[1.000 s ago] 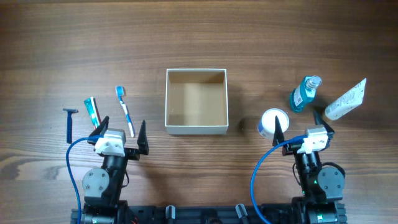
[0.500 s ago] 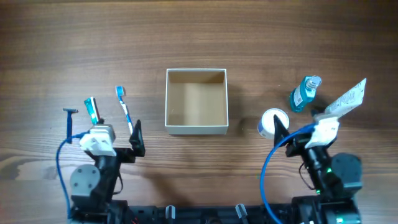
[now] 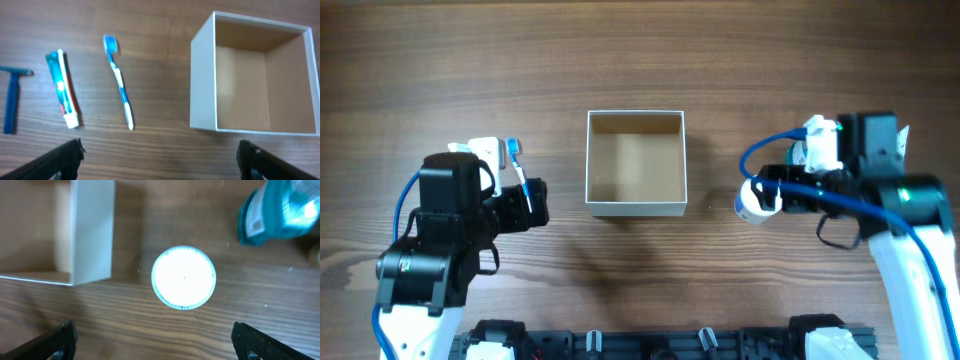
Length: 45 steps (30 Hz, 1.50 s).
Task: Pack container
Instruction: 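Move the right gripper over the cotton-swab tub and grasp it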
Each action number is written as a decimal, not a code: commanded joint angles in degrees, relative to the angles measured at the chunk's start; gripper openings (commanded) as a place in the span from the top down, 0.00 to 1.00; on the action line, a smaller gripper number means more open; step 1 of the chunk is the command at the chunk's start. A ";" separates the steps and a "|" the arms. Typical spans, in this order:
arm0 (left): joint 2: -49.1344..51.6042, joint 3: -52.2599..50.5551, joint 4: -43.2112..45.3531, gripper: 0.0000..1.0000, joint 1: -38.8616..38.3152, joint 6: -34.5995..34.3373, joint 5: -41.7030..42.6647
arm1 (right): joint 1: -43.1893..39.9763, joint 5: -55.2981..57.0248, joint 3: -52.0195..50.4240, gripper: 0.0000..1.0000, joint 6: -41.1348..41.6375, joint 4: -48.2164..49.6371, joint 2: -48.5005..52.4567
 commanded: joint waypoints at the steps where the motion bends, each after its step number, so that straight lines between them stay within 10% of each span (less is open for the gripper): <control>1: 0.20 1.09 -0.31 0.00 -0.37 -0.55 1.79 | 0.28 -2.67 1.53 0.00 -0.48 0.44 4.13; 33: 0.20 1.09 -0.28 0.00 -0.37 -0.55 1.77 | 3.39 9.27 -3.06 0.01 11.58 7.91 28.20; 45: 0.20 1.09 -0.31 0.00 -0.37 -0.55 1.77 | 3.39 9.25 -3.04 0.53 11.61 7.23 28.17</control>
